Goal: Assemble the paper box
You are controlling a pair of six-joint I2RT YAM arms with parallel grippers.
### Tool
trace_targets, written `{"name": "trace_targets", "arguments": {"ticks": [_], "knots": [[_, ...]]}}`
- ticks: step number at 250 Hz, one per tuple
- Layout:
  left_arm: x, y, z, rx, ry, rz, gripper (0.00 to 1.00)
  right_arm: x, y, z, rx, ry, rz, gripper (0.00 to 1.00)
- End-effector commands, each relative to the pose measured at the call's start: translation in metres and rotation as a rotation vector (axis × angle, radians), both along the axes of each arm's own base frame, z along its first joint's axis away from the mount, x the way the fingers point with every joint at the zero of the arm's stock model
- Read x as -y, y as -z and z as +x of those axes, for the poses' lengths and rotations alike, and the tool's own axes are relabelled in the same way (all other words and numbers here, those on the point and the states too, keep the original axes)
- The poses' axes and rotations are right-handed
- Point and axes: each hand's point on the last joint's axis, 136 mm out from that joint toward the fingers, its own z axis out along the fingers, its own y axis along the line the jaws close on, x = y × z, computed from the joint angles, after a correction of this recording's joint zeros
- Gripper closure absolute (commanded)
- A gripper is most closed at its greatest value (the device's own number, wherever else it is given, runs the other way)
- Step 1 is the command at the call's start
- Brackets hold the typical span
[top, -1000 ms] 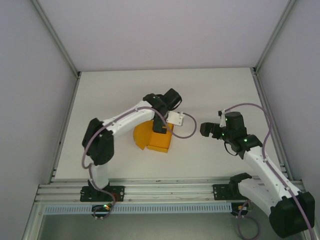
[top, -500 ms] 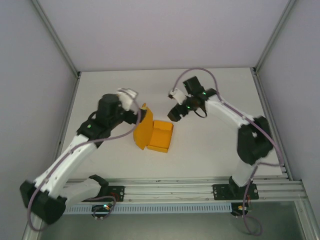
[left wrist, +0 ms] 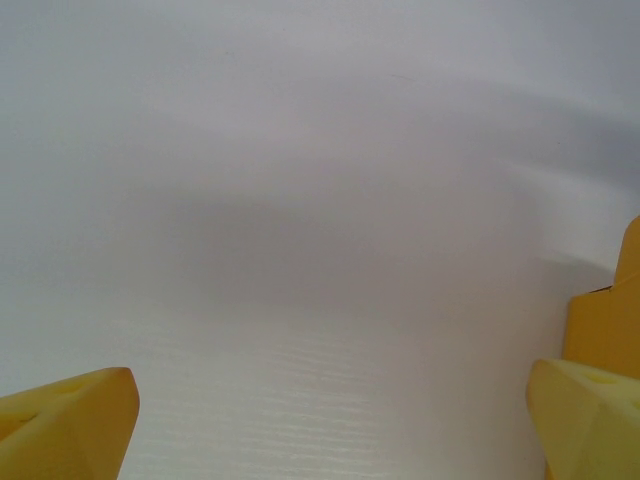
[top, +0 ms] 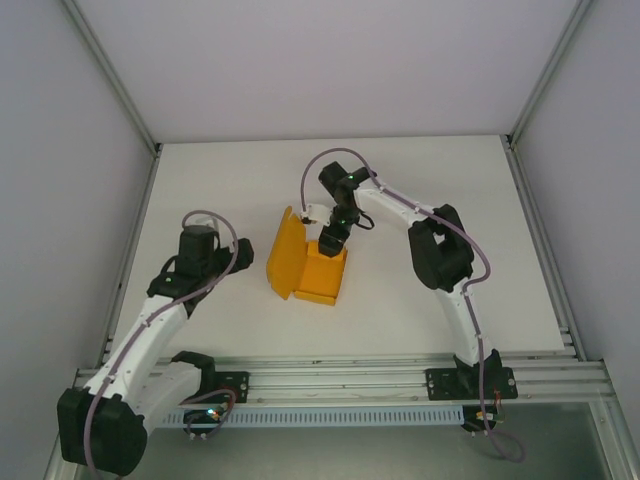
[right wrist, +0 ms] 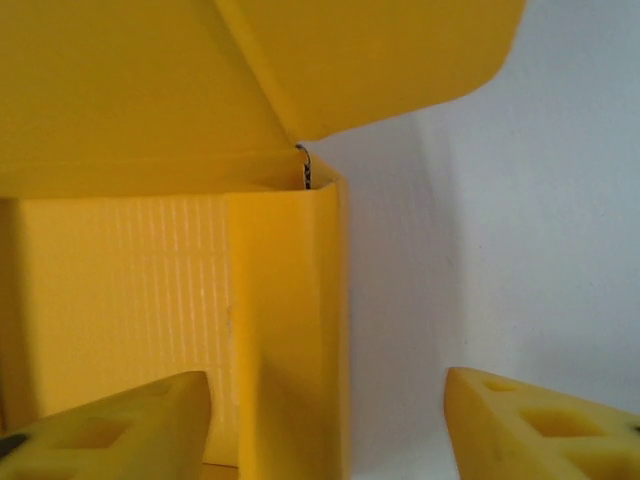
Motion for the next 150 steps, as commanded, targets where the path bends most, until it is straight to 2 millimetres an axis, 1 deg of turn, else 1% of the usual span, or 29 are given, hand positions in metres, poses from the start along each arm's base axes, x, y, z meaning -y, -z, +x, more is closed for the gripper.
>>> {"name": "trace_targets", "arguments": {"ticks": [1,6,12,27,36,56,74,88,100,110,127,150], "knots": [[0.002,0.004,0.0,-0.017,-0.009,-0.039,0.0,0.007,0.012,-0.001,-0.022,0.004,-0.064,0.54],[0.003,0.004,0.0,-0.018,-0.005,-0.04,0.0,0.006,0.013,0.0,-0.02,0.008,-0.066,0.58],[0.003,0.004,0.0,-0.018,-0.003,-0.043,0.0,0.006,0.014,0.001,-0.019,0.016,-0.067,0.62],[0.005,0.005,0.001,-0.02,0.006,-0.046,0.0,0.007,0.019,0.001,-0.026,0.018,-0.078,0.62],[0.006,0.006,0.0,-0.02,0.014,-0.044,0.0,0.007,0.021,0.001,-0.028,0.02,-0.087,0.64],[0.003,0.007,-0.001,-0.025,0.008,-0.032,0.0,0.008,0.026,0.001,-0.027,0.02,-0.105,0.67],[0.002,0.007,-0.002,-0.024,0.006,-0.024,0.0,0.009,0.03,0.001,-0.024,0.023,-0.122,0.73],[0.003,0.007,-0.003,-0.023,0.015,-0.027,0.0,0.008,0.03,0.002,-0.02,0.032,-0.122,0.83],[0.003,0.006,-0.002,-0.019,0.016,-0.029,0.0,0.007,0.03,0.005,-0.004,0.042,-0.123,0.84],[0.003,0.005,-0.003,-0.017,0.016,-0.028,0.0,0.008,0.032,0.008,0.015,0.044,-0.138,0.9],[0.003,0.006,-0.003,-0.015,0.015,-0.025,0.0,0.011,0.036,0.017,0.074,0.076,-0.179,1.0],[0.003,0.008,-0.001,-0.013,0.006,-0.036,0.0,0.016,0.04,0.035,0.196,0.135,-0.237,1.0]]}}
